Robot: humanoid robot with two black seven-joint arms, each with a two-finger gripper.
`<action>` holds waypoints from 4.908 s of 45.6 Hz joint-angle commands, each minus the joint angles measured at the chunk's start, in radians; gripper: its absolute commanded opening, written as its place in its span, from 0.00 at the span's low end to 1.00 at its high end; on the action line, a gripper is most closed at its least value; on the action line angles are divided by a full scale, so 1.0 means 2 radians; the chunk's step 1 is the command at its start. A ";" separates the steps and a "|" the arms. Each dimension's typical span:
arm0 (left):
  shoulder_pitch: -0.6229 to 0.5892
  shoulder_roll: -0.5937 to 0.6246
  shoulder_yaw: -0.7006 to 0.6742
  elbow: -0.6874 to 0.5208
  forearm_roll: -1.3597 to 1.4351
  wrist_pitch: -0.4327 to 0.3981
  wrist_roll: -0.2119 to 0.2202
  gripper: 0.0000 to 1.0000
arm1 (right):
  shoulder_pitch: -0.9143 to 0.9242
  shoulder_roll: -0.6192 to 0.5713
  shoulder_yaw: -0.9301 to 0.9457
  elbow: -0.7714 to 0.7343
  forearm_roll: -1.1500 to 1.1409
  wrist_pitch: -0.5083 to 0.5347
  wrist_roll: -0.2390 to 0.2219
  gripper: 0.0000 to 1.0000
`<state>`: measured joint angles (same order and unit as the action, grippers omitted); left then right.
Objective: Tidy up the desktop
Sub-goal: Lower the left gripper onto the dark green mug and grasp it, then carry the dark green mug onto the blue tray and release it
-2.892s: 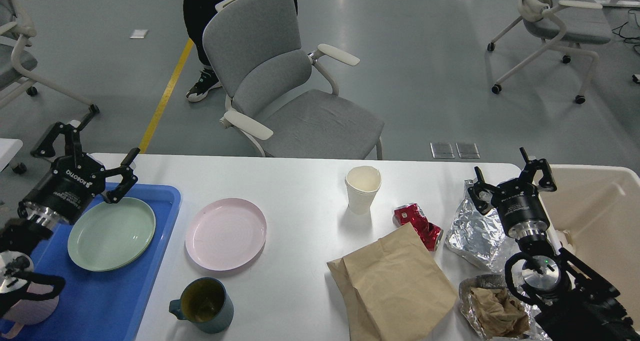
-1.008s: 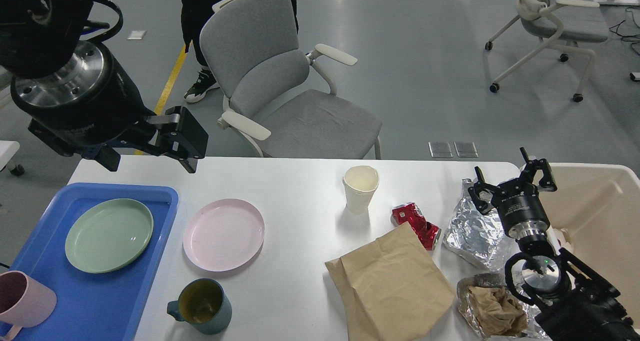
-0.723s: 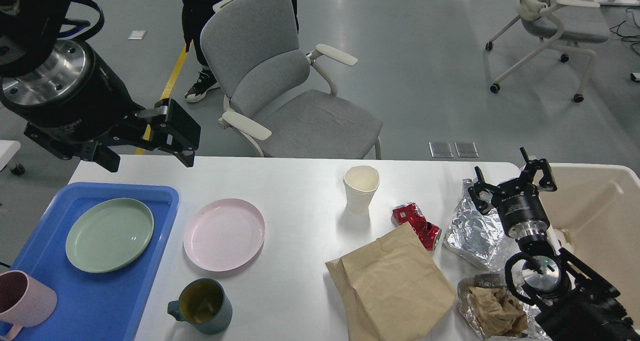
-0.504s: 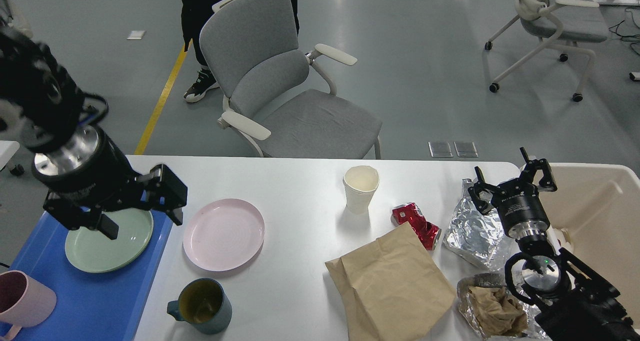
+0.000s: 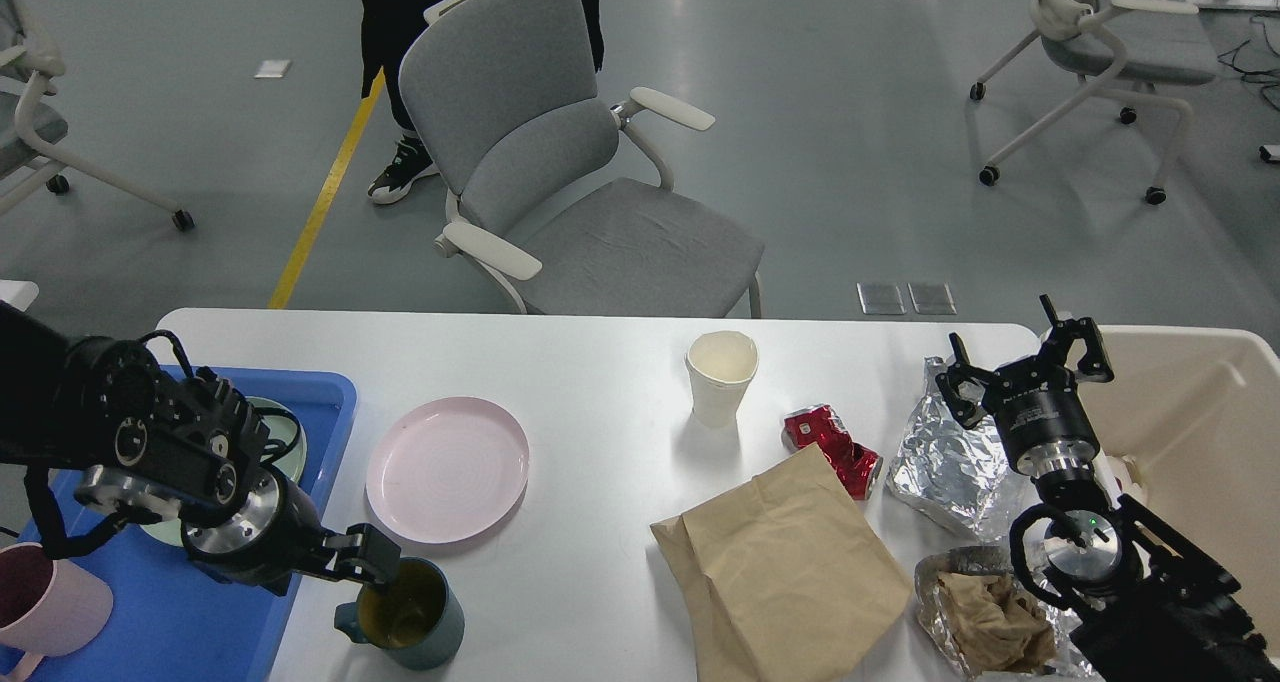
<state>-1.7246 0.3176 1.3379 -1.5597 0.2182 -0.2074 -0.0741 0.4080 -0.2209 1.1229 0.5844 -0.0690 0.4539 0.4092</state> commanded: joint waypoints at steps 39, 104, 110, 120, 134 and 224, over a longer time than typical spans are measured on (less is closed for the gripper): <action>0.099 -0.019 -0.075 0.096 0.165 -0.004 0.001 0.16 | 0.000 0.000 0.000 0.000 0.000 0.000 0.000 1.00; -0.225 0.133 0.077 -0.018 0.188 -0.197 -0.042 0.00 | 0.000 0.000 0.000 0.000 0.000 0.000 -0.001 1.00; -0.187 0.218 0.070 0.026 0.269 -0.201 -0.063 0.00 | 0.000 0.000 0.000 0.000 0.000 0.000 0.000 1.00; -0.031 0.263 -0.009 0.133 0.333 -0.195 -0.093 0.00 | 0.000 0.000 0.000 0.000 0.000 0.000 0.000 1.00; 0.145 0.260 -0.134 0.224 0.345 -0.183 -0.096 0.00 | 0.000 0.000 0.000 0.000 0.000 0.000 -0.001 1.00; 0.144 0.258 -0.071 0.200 0.229 -0.123 -0.084 0.05 | 0.000 0.000 0.000 0.000 0.000 -0.001 0.000 1.00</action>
<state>-1.4245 0.8354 1.1886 -1.1585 0.6780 -0.4467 -0.2440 0.4080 -0.2209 1.1229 0.5844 -0.0690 0.4539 0.4090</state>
